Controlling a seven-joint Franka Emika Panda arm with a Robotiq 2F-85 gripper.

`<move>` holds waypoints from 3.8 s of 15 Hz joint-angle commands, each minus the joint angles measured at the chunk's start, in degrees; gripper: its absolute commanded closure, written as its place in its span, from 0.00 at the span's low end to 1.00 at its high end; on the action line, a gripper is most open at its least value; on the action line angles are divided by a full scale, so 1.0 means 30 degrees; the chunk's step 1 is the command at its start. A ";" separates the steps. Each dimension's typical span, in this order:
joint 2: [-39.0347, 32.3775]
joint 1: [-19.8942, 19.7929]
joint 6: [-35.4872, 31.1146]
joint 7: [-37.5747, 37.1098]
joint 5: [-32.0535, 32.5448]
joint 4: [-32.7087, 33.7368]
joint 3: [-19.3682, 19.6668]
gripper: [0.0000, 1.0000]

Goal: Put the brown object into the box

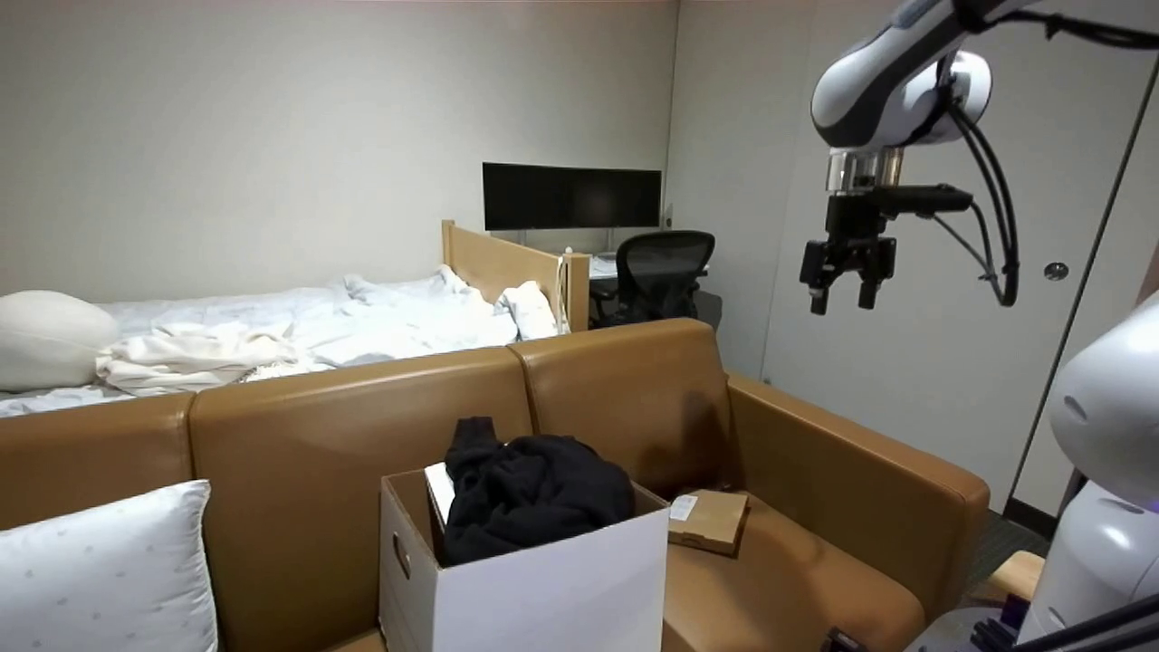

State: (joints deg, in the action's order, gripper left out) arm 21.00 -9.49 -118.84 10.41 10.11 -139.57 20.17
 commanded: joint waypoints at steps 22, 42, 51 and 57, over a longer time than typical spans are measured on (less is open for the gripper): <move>-1.9728 -0.1789 -0.4253 -0.3425 -0.2543 0.9362 -0.1558 0.00; -2.9936 -0.5363 -0.1306 -0.3908 -0.7608 2.0643 -0.3953 0.00; -3.3916 -0.5483 -0.1473 -0.4799 -0.8161 2.5271 -0.4872 0.00; -3.5564 -0.5407 -0.0959 -0.5234 -0.8050 2.7105 -0.5457 0.00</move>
State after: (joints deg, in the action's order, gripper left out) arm -85.71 -25.41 -122.58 -4.00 -13.62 -57.94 4.19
